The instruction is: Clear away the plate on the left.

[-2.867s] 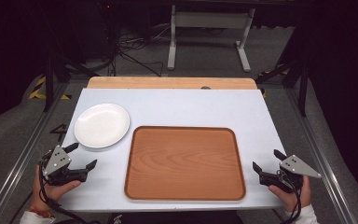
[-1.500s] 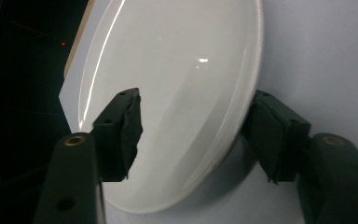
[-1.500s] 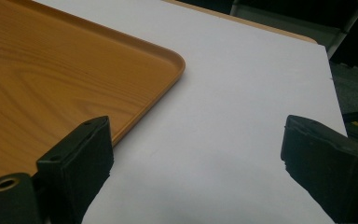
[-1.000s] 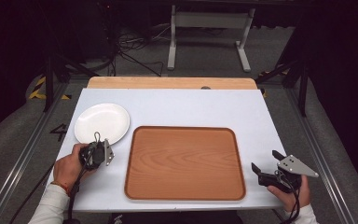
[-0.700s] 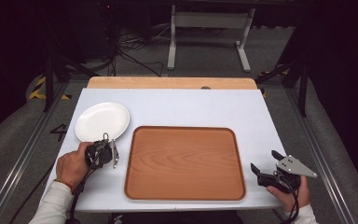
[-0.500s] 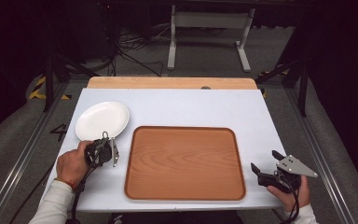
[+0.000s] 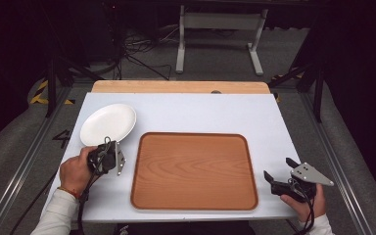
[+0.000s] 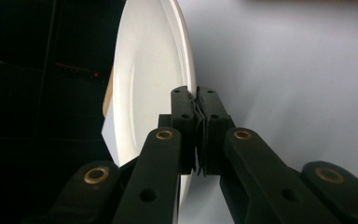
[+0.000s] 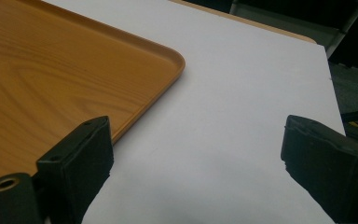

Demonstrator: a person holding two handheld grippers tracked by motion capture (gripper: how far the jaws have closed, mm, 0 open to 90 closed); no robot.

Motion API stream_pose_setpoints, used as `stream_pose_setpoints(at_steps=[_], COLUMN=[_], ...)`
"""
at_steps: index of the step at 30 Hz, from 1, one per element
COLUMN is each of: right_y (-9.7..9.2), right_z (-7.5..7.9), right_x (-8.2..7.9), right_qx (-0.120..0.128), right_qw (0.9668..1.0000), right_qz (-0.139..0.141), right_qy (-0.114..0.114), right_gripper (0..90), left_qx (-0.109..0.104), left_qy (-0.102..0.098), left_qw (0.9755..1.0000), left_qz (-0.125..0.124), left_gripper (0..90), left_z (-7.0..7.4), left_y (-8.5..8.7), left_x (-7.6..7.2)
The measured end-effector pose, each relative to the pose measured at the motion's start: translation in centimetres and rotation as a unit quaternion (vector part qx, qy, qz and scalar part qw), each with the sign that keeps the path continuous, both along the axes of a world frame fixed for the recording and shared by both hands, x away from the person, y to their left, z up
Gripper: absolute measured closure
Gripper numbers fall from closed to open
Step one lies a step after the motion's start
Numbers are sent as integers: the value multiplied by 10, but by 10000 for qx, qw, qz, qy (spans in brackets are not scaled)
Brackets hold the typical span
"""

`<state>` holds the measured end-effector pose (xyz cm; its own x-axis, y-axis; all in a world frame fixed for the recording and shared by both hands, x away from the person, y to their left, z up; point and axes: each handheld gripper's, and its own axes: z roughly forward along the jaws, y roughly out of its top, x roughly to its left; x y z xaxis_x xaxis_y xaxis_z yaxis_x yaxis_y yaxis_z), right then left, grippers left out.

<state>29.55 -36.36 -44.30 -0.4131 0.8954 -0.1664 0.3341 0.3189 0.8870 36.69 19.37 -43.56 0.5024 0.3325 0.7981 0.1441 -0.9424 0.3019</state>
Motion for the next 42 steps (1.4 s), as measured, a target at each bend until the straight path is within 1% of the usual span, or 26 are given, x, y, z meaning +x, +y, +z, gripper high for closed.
stream_pose_setpoints(at_steps=[1, 2, 3, 5, 9, 10, 11, 12, 14, 15, 16, 18, 19, 20, 21, 22, 24, 26, 27, 28, 32, 34, 36, 37, 41, 42], right_y=[0, 0, -1, -2, 0, 0, 0, 0, 0, 0, 0, 0, 0, -1, -1, -1, -1, -1, -1, -1, -2, -2, -2, -2, -2, -2], right_z=[0, 1, 1, 1, 1, 2, 1, 1, 0, -1, -1, 0, 0, 1, 1, 1, 0, 0, 0, 0, 0, -1, -1, -1, -1, -1], right_x=[0, 0, 0, 0, -1, -1, -1, 0, 1, 1, 1, 0, 0, 0, 0, 0, 0, 0, 0, 0, 0, 0, 0, 0, 0, 0], right_qx=[-4, 1, 18, 69, 21, 18, 12, 3, 6, -8, -10, -11, 9, 25, 25, 25, 9, 17, 30, 25, 15, 22, 18, 11, 15, 16], right_qw=[10000, 10000, 10000, 10000, 10000, 10000, 10000, 10000, 10000, 10000, 10000, 10000, 10000, 10000, 10000, 10000, 10000, 10000, 10000, 10000, 10000, 10000, 10000, 10000, 10000, 10000], right_qz=[4, 6, 7, -45, -17, -9, -2, -13, -14, -22, -15, -19, -23, -32, -32, -29, -24, -31, -36, -29, -41, -52, -51, -49, -46, -48], right_qy=[-12, -21, -41, -2, -21, -34, -33, -20, 13, 24, 24, 2, -8, -13, -13, -17, -6, -3, 2, 0, 0, 12, 15, 14, 12, 10], right_gripper=[98, 97, 97, 97, 97, 97, 97, 97, 98, 98, 98, 98, 98, 98, 98, 98, 98, 98, 98, 98, 98, 98, 98, 98, 98, 98], left_qx=[22, -62, -99, -89, -70, -77, -68, -54, -114, -79, -26, -36, -45, -39, -39, -72, -28, -16, -3, 16, 86, 93, 133, 165, 135, 120], left_qy=[-49, -63, -107, -165, -264, -328, -341, -375, -418, -448, -437, -457, -457, -472, -472, -475, -479, -468, -490, -462, -445, -413, -410, -405, -430, -422], left_qw=[10000, 9999, 9998, 9995, 9983, 9975, 9974, 9967, 9957, 9952, 9944, 9934, 9924, 9918, 9918, 9905, 9889, 9864, 9858, 9843, 9810, 9800, 9779, 9775, 9752, 9752], left_qz=[-35, -66, -157, -250, -512, -619, -635, -722, -823, -871, -958, -1051, -1144, -1188, -1188, -1292, -1405, -1578, -1607, -1701, -1885, -1944, -2048, -2065, -2167, -2171], left_gripper=[874, 873, 874, 873, 872, 872, 872, 872, 873, 872, 872, 869, 869, 869, 868, 868, 868, 868, 866, 865, 866, 865, 864, 863, 862, 863], left_z=[3, 5, 8, 11, 18, 20, 21, 23, 25, 26, 28, 30, 31, 32, 32, 32, 32, 32, 32, 33, 32, 31, 30, 30, 31, 31], left_y=[-2, -5, -9, -14, -29, -32, -36, -39, -47, -50, -53, -60, -65, -67, -67, -74, -82, -91, -95, -98, -110, -115, -119, -121, -126, -128], left_x=[-1, -4, -6, -9, -22, -23, -26, -27, -31, -33, -35, -39, -41, -42, -42, -45, -49, -53, -56, -57, -61, -63, -64, -65, -68, -70])
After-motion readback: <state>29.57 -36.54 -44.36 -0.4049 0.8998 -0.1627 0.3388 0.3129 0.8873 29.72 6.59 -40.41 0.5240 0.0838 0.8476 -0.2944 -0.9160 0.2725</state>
